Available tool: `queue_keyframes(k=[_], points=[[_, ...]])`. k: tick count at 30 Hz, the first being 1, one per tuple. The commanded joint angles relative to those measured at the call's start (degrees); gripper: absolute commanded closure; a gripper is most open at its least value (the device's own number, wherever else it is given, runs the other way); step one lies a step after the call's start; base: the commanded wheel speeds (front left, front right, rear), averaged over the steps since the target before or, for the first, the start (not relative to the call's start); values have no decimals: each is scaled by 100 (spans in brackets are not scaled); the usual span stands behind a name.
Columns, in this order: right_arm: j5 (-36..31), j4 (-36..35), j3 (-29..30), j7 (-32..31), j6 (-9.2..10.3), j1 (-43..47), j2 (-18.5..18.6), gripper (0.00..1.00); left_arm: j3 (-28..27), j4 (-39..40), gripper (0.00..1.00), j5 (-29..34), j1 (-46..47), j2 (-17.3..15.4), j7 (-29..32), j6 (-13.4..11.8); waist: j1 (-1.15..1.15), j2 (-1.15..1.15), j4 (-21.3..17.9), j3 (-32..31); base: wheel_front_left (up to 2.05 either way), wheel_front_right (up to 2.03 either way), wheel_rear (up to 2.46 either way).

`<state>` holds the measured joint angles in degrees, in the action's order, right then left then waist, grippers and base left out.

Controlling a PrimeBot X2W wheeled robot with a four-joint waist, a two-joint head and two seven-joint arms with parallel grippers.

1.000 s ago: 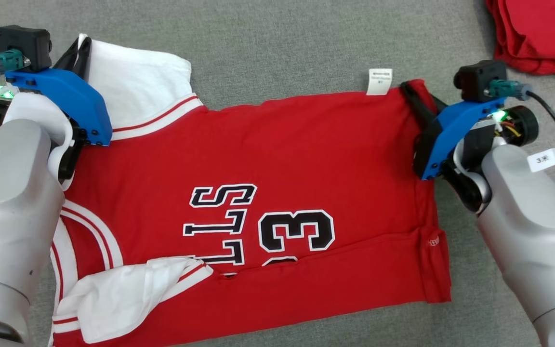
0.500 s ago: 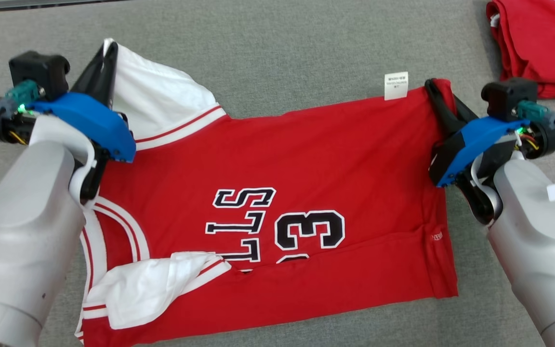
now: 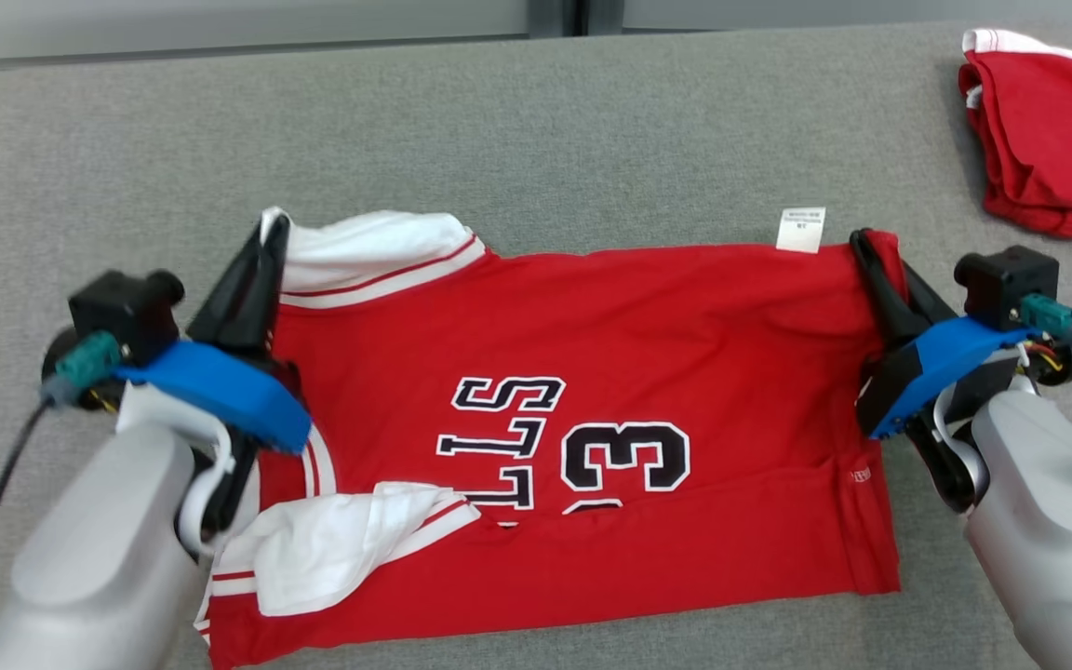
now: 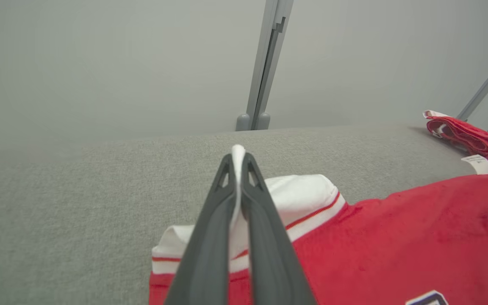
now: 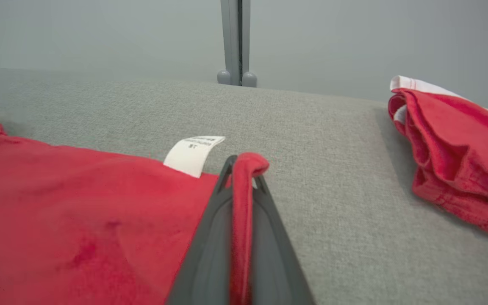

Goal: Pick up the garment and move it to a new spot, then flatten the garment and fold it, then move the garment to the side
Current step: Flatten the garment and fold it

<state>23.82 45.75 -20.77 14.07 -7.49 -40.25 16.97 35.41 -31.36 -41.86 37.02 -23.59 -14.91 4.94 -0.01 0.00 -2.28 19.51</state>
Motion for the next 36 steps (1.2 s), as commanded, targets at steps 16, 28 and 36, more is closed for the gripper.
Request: queue_keyframes(k=[16, 28, 36], points=[[-257, -849, 412, 114, -1, 1159, 116, 100, -358, 2011, 100, -32, -2214, -236, -31, -746, 1, 0, 178, -361, 0, 0, 0], [-526, -1278, 774, 112, -1, 1620, -41, 100, -745, 2521, 100, -28, -3032, -101, -31, -896, 1, 0, 251, -545, 0, 0, 0], [-467, -1663, 1087, 112, -1, 2061, -143, 0, -797, 2347, 23, -87, -3429, 28, -32, -948, 1, 0, 226, -718, 0, 0, 0]])
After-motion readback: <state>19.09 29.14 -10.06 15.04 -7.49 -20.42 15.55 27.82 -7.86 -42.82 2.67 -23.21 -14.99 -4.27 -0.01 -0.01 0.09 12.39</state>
